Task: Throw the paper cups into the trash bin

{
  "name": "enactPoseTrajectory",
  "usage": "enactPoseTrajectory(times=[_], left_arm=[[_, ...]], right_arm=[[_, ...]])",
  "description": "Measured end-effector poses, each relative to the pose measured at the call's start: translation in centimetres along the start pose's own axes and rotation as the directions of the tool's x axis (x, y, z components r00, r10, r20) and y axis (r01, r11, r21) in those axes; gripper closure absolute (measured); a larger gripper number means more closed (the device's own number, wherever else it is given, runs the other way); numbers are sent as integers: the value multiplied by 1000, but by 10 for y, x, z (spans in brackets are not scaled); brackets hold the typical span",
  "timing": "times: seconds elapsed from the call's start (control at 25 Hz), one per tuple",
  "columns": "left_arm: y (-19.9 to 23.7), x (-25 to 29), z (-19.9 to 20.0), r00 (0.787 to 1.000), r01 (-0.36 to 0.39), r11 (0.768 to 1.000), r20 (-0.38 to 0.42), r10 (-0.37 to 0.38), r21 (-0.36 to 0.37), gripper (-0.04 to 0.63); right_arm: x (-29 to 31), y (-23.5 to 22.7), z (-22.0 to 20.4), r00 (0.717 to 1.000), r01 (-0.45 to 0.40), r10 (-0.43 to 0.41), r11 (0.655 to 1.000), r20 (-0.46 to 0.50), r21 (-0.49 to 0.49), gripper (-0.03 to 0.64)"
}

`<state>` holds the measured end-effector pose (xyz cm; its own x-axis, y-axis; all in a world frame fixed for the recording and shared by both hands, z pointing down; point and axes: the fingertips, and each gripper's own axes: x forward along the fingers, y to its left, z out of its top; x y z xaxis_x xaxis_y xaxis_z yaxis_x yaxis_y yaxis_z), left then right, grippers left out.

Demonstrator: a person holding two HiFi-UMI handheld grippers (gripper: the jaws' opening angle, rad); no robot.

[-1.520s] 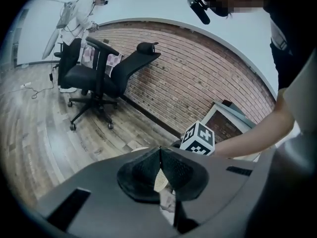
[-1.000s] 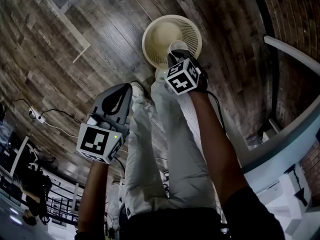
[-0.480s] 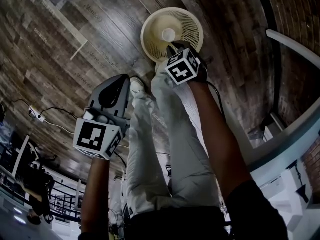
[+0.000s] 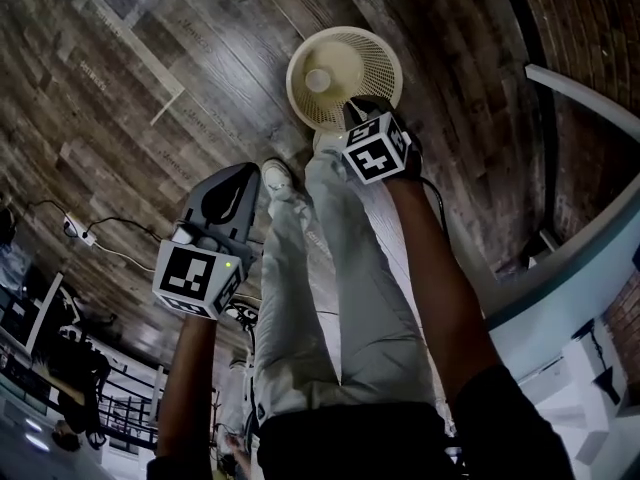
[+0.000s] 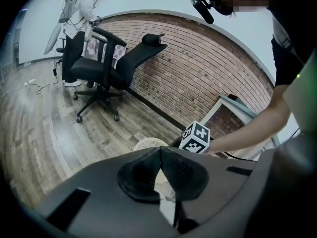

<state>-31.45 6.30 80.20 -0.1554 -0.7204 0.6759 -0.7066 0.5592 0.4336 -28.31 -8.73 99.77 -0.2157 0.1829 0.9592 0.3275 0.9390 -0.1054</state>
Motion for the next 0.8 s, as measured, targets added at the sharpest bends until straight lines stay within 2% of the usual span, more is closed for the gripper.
enactPoseTrajectory(times=[0.2,0.4,0.64,0.8], left_arm=[[0,-29,15,999,-32,999,31,33,-24,594],[-9,-54,34,996,-42,999,77,43,-10,594],[-28,-89,48,994,-41,999,104,43,-26,594],[-31,-114,52,990,-60,997,122,65,-46,594]], right_arm=[[-40,4,15,999,20,-20,1000,38,11,586],[-82,17,35,996,32,-32,999,81,-1,597],[-152,33,63,990,52,-47,998,137,-32,605],[-199,40,81,979,81,-78,997,190,-5,611]])
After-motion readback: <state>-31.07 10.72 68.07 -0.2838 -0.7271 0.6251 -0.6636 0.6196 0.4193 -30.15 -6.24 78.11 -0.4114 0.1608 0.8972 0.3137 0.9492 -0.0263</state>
